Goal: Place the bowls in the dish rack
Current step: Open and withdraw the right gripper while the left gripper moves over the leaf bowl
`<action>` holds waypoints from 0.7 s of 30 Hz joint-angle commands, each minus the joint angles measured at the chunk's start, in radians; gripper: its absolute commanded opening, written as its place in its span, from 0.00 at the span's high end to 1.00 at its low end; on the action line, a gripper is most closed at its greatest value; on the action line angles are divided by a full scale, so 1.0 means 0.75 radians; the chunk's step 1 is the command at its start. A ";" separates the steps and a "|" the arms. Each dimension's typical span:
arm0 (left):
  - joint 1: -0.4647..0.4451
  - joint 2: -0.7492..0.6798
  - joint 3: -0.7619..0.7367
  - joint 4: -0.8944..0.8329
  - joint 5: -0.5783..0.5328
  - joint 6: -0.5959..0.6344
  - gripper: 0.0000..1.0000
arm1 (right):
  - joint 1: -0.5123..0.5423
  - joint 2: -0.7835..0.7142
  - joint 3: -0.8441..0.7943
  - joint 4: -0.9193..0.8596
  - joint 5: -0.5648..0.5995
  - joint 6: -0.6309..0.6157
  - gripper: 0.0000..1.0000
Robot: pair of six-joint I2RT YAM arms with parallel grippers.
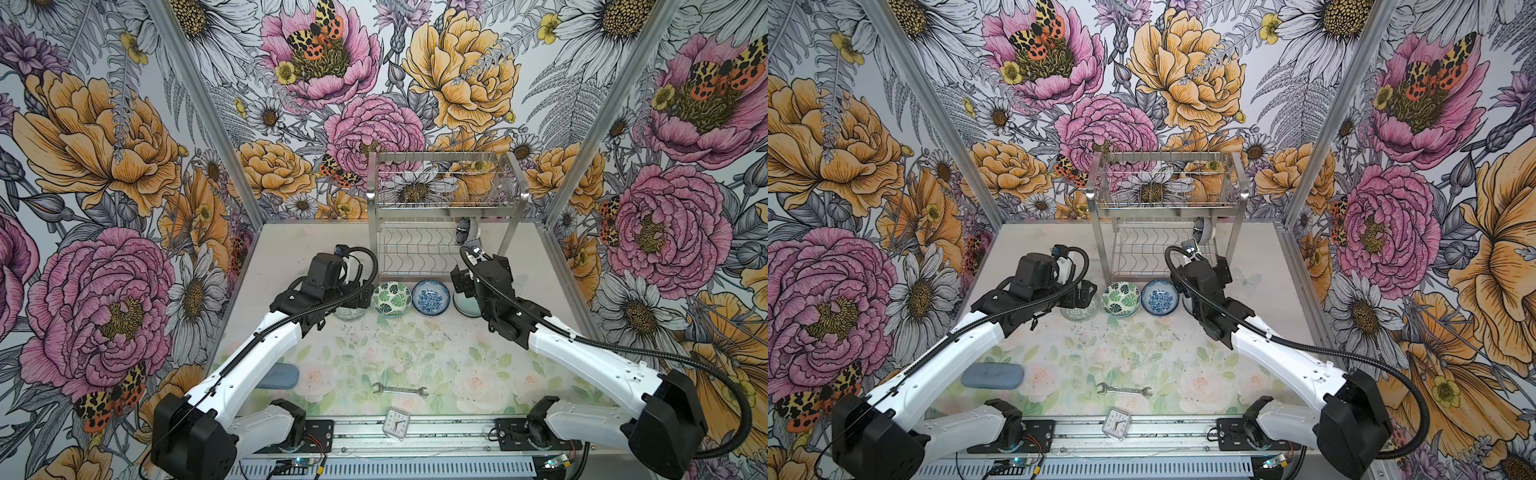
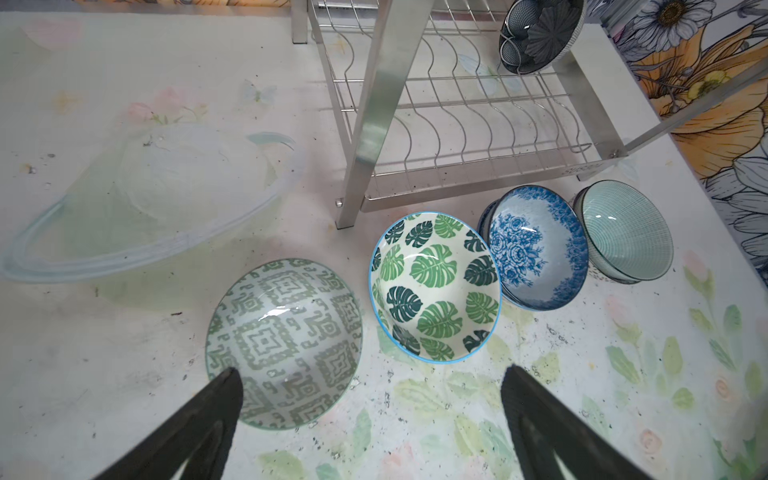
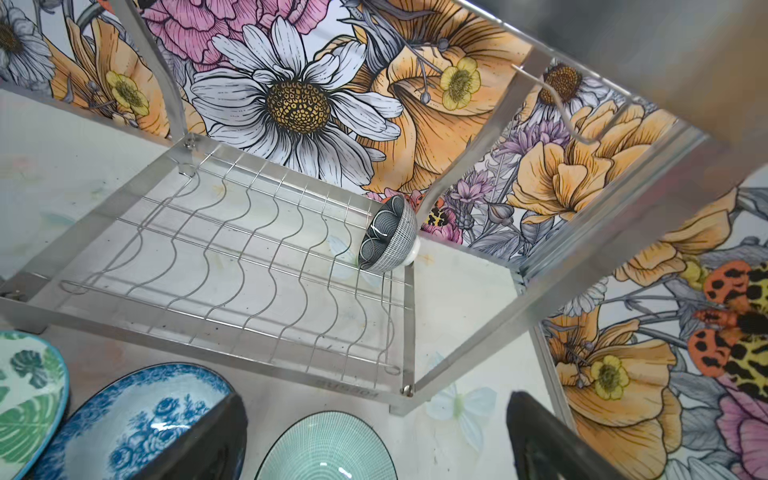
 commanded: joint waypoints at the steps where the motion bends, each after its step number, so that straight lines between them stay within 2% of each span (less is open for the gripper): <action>1: -0.052 0.105 -0.024 0.154 -0.059 -0.057 0.01 | -0.030 -0.041 -0.023 -0.079 -0.087 0.112 0.00; 5: -0.094 0.231 -0.010 0.226 -0.083 -0.056 0.01 | -0.099 -0.030 0.034 -0.116 -0.126 0.094 0.00; 15: -0.098 0.453 0.091 0.251 -0.097 -0.016 0.04 | -0.188 -0.006 0.031 -0.115 -0.164 0.109 0.00; 21: -0.098 0.534 0.145 0.251 -0.087 -0.007 0.23 | -0.210 -0.003 0.033 -0.115 -0.165 0.111 0.00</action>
